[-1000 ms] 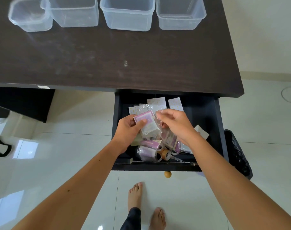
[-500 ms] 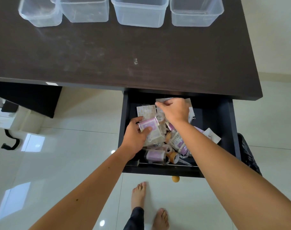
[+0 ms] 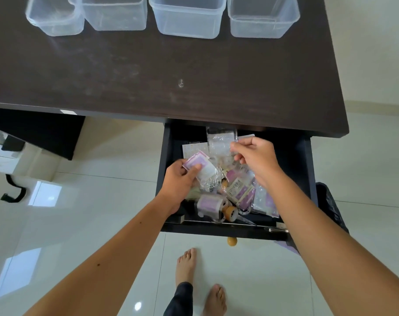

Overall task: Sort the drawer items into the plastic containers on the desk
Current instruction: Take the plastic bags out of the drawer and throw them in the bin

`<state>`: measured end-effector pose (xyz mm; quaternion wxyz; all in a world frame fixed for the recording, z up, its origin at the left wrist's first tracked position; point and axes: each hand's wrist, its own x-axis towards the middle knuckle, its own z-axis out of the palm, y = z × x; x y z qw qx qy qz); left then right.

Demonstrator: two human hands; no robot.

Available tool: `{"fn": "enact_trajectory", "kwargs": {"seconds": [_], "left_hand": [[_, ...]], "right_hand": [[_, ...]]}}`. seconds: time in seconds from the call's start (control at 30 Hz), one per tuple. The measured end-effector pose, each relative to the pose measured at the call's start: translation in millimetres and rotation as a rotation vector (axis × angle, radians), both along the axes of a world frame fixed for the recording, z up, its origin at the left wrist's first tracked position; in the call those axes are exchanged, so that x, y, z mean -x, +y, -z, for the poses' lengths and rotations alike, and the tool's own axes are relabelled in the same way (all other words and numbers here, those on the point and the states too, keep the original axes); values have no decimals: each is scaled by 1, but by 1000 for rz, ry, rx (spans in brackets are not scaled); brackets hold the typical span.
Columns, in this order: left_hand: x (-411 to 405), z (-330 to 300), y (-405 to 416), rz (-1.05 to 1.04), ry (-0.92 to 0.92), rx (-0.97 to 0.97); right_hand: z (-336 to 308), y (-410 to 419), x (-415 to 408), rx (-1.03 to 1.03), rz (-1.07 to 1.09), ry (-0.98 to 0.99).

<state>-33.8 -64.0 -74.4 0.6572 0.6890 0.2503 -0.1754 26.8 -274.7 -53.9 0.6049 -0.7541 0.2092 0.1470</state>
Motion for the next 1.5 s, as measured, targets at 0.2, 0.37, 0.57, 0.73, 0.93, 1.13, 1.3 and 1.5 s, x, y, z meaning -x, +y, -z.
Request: {"fn": "enact_trajectory", "kwargs": {"seconds": [0.2, 0.37, 0.57, 0.73, 0.93, 1.13, 1.3, 1.5], "left_hand": [[-2, -9, -7, -72, 9, 146], [5, -8, -12, -59, 31, 180], [10, -3, -5, -50, 28, 143], [7, 3, 0, -70, 25, 93], [4, 11, 2, -45, 47, 62], [0, 15, 4, -18, 44, 64], [-7, 10, 5, 51, 18, 106], [-12, 1, -4, 139, 47, 201]], "right_hand": [[-9, -19, 34, -40, -198, 34], [-12, -19, 58, -32, -312, 62], [-7, -34, 60, 258, -185, -142], [14, -45, 38, 491, -205, -88], [27, -44, 28, 554, -291, -89], [27, -46, 32, 508, -258, -81], [10, -48, 31, 268, -190, -51], [5, -34, 31, 132, -220, -58]]}}
